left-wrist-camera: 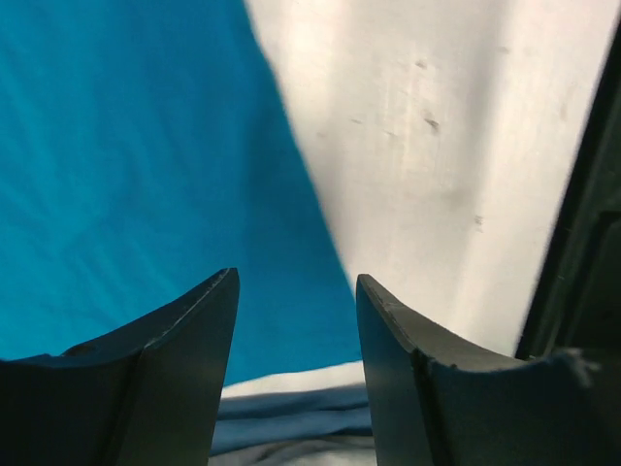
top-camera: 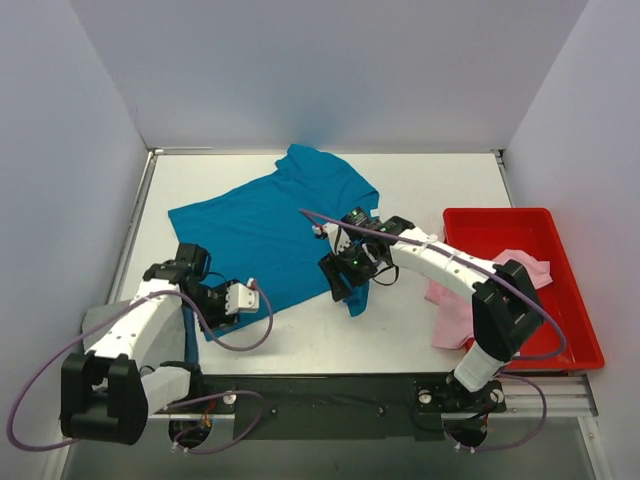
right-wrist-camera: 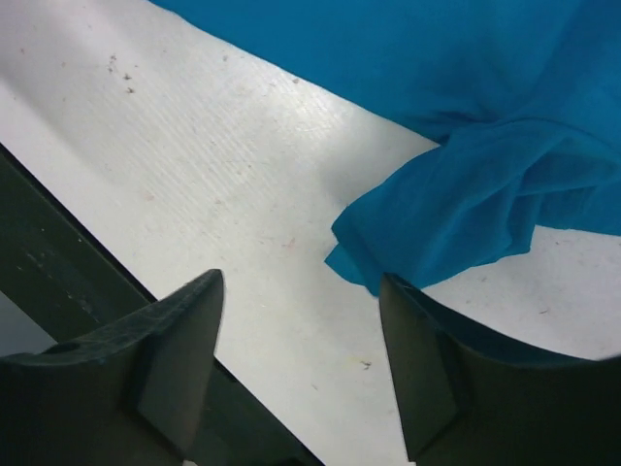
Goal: Fold and stack the t-shirts
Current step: Flatten out the tshirt
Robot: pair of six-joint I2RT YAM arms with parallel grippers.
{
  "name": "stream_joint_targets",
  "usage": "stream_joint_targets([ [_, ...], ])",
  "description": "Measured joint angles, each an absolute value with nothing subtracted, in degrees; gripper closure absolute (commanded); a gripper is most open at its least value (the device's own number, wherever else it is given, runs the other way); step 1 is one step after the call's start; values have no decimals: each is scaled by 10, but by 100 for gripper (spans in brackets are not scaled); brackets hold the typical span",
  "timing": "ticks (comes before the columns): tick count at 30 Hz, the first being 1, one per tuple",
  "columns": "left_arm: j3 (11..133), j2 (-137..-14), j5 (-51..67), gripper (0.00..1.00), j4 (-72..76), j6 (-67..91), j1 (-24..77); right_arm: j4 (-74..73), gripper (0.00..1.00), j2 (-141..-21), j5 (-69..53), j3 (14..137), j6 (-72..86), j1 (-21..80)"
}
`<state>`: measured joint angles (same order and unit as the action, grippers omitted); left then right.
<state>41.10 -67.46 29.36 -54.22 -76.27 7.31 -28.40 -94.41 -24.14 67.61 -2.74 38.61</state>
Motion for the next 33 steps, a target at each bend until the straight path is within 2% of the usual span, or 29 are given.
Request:
stream_joint_targets([
  [2, 375, -641, 279, 37, -549, -768, 73, -287, 32, -936, -223, 681, -12, 404],
  [4, 342, -620, 259, 37, -545, -767, 74, -289, 35, -915, -210, 677, 13, 396],
  [6, 315, -613, 237, 37, -529, -762, 74, -284, 42, -877, -202, 658, 48, 353],
  [10, 286, -613, 206, 42, -486, -744, 75, -272, 47, -829, -150, 604, 114, 257],
  [12, 284, -613, 204, 51, -472, -734, 75, -272, 51, -843, -138, 585, 137, 249],
  [13, 283, -613, 204, 62, -464, -729, 75, -271, 52, -858, -140, 581, 147, 251],
  [14, 281, -611, 203, 68, -454, -724, 75, -268, 52, -879, -144, 580, 154, 254],
  [15, 279, -609, 202, 80, -444, -722, 75, -263, 52, -895, -147, 580, 161, 256],
  [16, 276, -606, 201, 85, -434, -720, 75, -254, 53, -918, -154, 580, 167, 256],
  [17, 272, -602, 199, 97, -422, -721, 75, -244, 53, -942, -159, 580, 174, 257],
  [18, 270, -601, 197, 100, -415, -720, 76, -238, 54, -958, -162, 580, 178, 259],
  [21, 264, -594, 194, 100, -402, -721, 76, -225, 59, -1001, -178, 586, 188, 260],
  [23, 261, -588, 194, 100, -399, -722, 76, -206, 76, -1009, -194, 592, 193, 259],
  [24, 259, -585, 194, 100, -398, -722, 76, -197, 95, -1015, -203, 595, 194, 258],
  [25, 257, -582, 194, 100, -395, -720, 76, -187, 100, -1021, -212, 597, 197, 259],
  [33, 265, -567, 146, 100, -365, -697, 49, -183, 100, -1002, -207, 571, 221, 221],
])
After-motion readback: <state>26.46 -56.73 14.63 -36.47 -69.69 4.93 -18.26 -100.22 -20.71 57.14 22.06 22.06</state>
